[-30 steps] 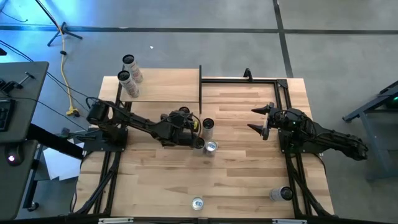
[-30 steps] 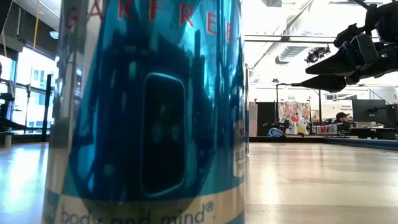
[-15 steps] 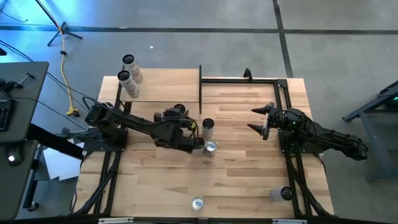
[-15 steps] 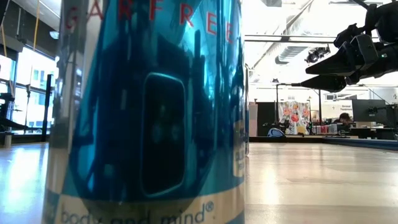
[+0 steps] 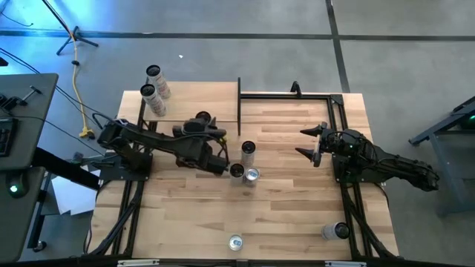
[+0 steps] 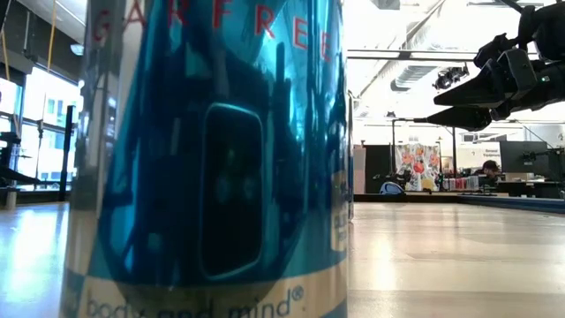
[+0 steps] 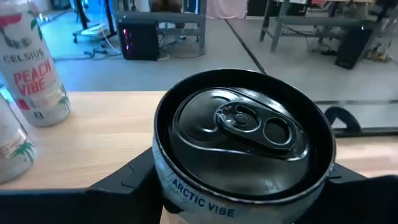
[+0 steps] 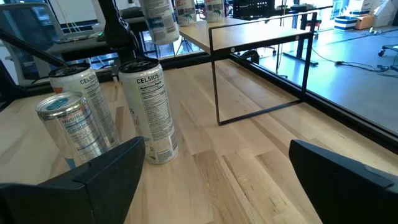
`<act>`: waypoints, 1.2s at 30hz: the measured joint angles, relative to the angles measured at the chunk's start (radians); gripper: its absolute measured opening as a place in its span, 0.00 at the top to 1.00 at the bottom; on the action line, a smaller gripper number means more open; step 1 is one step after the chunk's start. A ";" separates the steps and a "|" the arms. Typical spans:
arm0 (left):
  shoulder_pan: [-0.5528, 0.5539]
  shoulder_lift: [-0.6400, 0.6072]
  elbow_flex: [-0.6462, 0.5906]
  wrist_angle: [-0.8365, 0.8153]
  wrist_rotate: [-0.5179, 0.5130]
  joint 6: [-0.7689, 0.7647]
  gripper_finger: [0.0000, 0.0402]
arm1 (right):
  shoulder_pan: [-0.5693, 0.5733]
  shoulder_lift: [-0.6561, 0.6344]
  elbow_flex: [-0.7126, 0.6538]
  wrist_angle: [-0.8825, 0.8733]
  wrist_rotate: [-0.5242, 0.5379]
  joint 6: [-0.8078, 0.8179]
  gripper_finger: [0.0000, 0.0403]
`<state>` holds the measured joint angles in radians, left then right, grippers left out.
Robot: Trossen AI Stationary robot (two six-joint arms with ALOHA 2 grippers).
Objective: Place canned beverage on shelf
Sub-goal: Put the top white blue soda can on the shelf
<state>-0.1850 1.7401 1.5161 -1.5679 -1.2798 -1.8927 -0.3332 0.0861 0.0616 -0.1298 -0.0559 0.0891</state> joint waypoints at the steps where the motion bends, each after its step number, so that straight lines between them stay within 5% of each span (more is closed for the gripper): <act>1: 0.009 -0.005 -0.005 -0.001 0.000 0.001 0.46 | 0.000 0.001 0.000 0.000 0.000 0.000 0.04; 15: 0.163 -0.113 -0.012 -0.004 -0.012 0.148 0.45 | 0.000 0.000 0.000 0.000 0.000 0.000 0.04; 36: 0.435 -0.115 -0.012 0.010 0.023 0.123 0.45 | 0.000 0.000 0.000 0.000 0.000 0.000 0.04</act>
<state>0.2503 1.6247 1.5040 -1.5583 -1.2567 -1.7693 -0.3332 0.0856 0.0616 -0.1295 -0.0559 0.0889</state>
